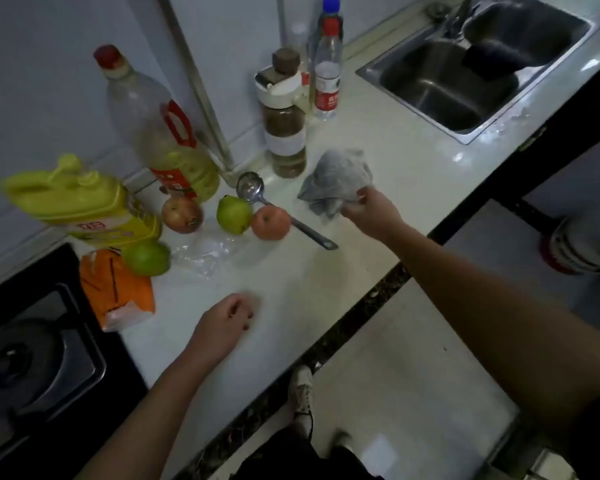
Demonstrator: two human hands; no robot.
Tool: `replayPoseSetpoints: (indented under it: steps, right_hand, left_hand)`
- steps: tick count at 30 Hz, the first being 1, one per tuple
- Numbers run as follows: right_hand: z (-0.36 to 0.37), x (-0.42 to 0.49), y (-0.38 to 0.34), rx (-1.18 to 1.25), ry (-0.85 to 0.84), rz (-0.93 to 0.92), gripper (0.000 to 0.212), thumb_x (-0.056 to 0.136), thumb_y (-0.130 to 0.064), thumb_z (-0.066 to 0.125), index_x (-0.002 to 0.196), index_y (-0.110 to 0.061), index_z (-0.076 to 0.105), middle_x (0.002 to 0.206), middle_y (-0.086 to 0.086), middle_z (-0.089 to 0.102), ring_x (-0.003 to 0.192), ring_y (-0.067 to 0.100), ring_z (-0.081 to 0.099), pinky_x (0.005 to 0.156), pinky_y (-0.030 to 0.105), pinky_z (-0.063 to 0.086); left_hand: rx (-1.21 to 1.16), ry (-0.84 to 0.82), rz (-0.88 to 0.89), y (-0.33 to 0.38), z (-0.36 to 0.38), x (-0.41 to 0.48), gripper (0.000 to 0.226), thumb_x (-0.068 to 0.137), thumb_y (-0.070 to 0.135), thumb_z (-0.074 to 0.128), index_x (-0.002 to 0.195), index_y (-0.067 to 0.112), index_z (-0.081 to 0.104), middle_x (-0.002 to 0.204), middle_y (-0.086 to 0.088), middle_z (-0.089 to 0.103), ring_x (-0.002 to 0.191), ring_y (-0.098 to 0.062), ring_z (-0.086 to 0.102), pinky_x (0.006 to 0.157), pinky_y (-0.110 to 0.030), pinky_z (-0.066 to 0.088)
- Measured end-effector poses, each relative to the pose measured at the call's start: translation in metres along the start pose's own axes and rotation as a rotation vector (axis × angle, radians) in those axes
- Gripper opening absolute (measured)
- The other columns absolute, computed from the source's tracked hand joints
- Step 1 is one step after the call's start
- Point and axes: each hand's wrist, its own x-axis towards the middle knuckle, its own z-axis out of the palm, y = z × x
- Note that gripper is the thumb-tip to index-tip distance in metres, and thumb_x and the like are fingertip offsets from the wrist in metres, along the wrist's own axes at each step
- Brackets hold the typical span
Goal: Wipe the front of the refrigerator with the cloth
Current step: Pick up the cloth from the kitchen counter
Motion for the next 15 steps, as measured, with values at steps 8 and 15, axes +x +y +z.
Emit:
replayPoseSetpoints:
  steps: [8,15]
  right_hand:
    - [0.031,0.1,-0.011,-0.086,0.103,0.174,0.104,0.074,-0.068,0.076,0.15,-0.012,0.034,0.143,0.016,0.041,0.134,0.038,0.04,0.108,0.053,0.047]
    - [0.04,0.116,-0.008,-0.299,0.161,0.107,0.086,0.079,-0.05,0.079,0.145,-0.014,0.038,0.134,0.014,0.046,0.118,0.036,0.049,0.091,0.048,0.053]
  left_hand:
    - [0.01,-0.042,-0.059,0.01,-0.01,0.035,0.02,0.093,0.054,0.052,0.097,0.04,0.067,0.091,0.015,0.074,0.084,-0.006,0.07,0.083,-0.036,0.057]
    - [0.113,-0.046,-0.112,0.006,-0.013,0.028,0.022,0.099,0.049,0.055,0.098,0.032,0.068,0.085,0.008,0.072,0.082,-0.012,0.068,0.083,-0.037,0.054]
